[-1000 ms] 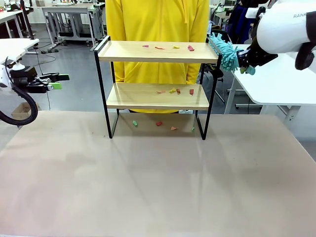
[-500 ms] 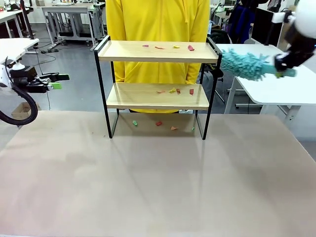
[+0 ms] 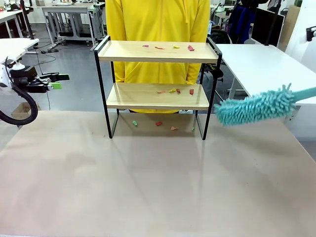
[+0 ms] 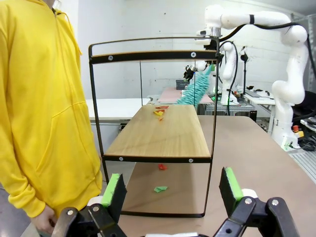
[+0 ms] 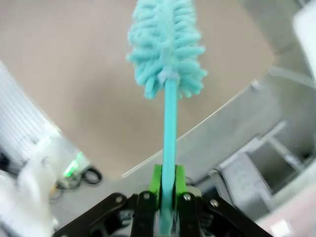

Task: Clean the shelf.
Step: Clean the specific section of the Shelf indicated by the human with the Duster.

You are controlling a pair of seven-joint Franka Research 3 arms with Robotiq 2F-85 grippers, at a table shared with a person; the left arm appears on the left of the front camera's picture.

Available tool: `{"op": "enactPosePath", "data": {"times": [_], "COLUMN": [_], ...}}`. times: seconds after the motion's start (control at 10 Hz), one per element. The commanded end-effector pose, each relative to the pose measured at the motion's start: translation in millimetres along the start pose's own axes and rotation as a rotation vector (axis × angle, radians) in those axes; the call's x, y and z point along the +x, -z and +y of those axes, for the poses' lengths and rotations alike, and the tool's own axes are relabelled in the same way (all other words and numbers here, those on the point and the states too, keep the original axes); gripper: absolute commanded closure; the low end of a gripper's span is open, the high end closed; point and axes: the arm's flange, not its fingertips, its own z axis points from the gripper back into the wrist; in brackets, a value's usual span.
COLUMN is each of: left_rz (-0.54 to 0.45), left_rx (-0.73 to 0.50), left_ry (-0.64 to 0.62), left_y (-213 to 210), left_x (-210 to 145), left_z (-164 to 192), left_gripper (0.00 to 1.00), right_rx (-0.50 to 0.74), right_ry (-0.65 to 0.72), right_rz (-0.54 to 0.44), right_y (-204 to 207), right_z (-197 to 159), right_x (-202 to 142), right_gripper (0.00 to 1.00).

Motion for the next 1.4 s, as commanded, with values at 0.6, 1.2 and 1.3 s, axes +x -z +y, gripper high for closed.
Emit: {"op": "enactPosePath", "data": {"times": [0.6,1.2,1.3], "left_rz": [-0.001,-0.001,-0.001], "left_rx": [0.003,0.003,0.003], "left_ry": [0.012,0.012,0.012], "left_y": [-0.4,-0.4,-0.4], "left_x": [2.2,2.2,2.2], "left_z": [-0.8,-0.8,-0.8], "left_gripper": [0.00,0.00,0.00], "right_rx": [0.117,0.129,0.129], "right_ry": [-0.722,-0.695,-0.695], "right_rz": [0.076,0.085,0.085], "right_y": [32.9,37.4,37.4], "right_z": [117.5,126.7,126.7], "right_x": [62.5,71.7,71.7], "right_gripper": [0.87,0.87,0.87]}}
